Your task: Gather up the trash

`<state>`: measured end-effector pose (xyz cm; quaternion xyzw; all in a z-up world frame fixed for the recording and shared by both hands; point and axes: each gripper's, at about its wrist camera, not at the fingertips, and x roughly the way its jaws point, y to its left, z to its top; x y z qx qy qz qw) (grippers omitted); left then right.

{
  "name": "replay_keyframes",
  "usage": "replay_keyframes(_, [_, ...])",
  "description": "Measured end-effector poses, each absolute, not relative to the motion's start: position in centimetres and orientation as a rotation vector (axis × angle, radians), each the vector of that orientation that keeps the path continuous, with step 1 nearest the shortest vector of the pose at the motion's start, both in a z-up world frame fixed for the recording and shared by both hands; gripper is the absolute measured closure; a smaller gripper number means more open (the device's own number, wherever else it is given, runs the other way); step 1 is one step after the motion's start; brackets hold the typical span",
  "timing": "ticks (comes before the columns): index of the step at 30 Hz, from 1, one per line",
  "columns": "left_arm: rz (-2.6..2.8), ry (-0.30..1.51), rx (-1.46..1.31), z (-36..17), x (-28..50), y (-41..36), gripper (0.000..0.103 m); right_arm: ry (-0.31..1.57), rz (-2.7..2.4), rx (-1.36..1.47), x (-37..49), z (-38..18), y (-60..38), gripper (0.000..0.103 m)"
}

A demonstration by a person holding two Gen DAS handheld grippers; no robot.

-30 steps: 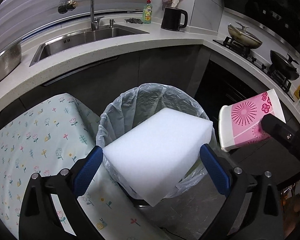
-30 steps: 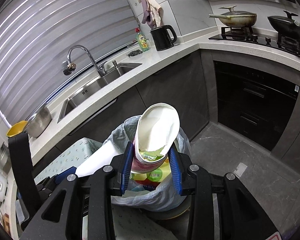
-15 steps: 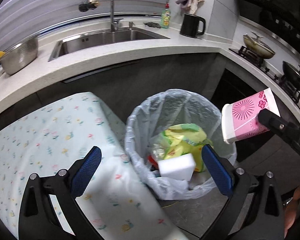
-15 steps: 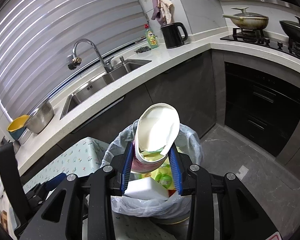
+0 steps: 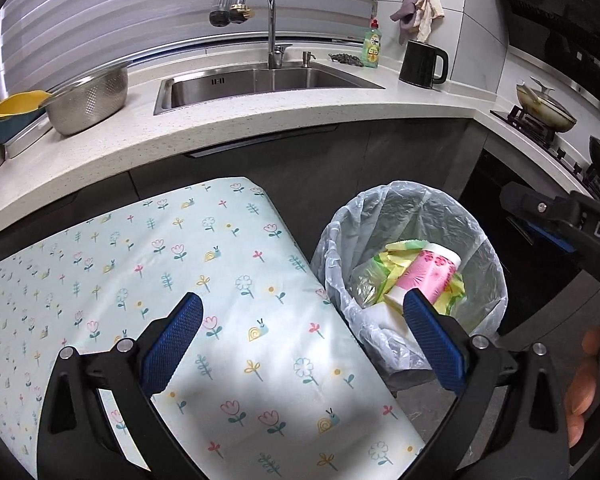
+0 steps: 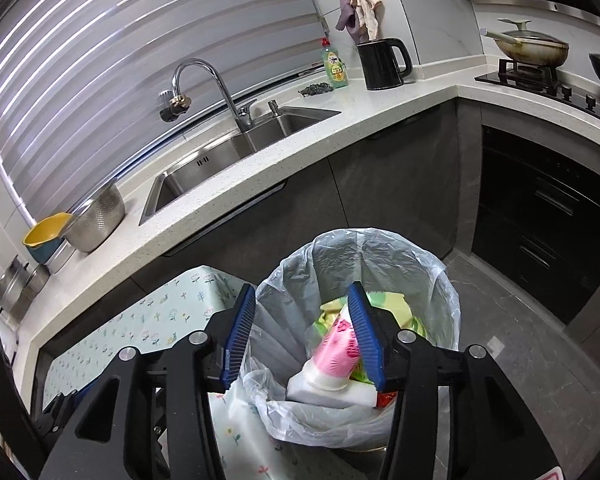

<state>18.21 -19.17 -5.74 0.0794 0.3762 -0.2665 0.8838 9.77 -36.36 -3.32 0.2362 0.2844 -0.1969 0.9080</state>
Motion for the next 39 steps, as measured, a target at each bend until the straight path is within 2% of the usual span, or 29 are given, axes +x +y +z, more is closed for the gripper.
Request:
replay_keyframes(15, [-0.508, 0.78, 0.162, -3.4, 14.7, -16.7, 0.007, 0.657, -0.424, 0.335, 5.0, -1.0, -32.5, 0.036])
replay_keyframes(17, [-0.498, 0.78, 0.166, -3.2, 14.2, -16.3, 0.007, 0.662, -0.423, 0.33, 4.2, -0.7, -32.0, 0.029])
replay_keyframes(23, [-0.473, 0.784, 0.171, -2.6, 12.5, -15.1, 0.007, 0.68, -0.418, 0.296, 2.2, -0.3, -30.5, 0.019])
replay_keyframes(39, [-0.416, 0.81, 0.165, -2.3, 8.5, -12.2, 0.007, 0.737, -0.409, 0.24, -1.7, -0.6, -27.9, 0.013])
